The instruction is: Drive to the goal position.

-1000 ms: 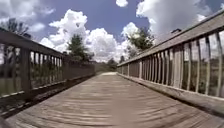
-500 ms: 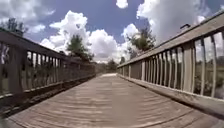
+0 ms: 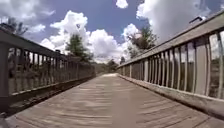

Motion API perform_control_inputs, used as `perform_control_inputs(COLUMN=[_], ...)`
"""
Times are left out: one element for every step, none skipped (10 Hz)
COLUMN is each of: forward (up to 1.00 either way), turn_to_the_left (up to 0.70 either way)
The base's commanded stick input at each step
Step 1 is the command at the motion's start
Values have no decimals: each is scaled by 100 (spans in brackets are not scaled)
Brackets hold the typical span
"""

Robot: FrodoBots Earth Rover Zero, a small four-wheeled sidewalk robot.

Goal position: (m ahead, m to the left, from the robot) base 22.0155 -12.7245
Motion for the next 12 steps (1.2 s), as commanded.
perform_control_inputs(forward=[50,50,50,50,50,50,50,50,50,50,50,50], turn_to_the_left=[0,0,0,0,0,32,0,0,0,0,0,0])
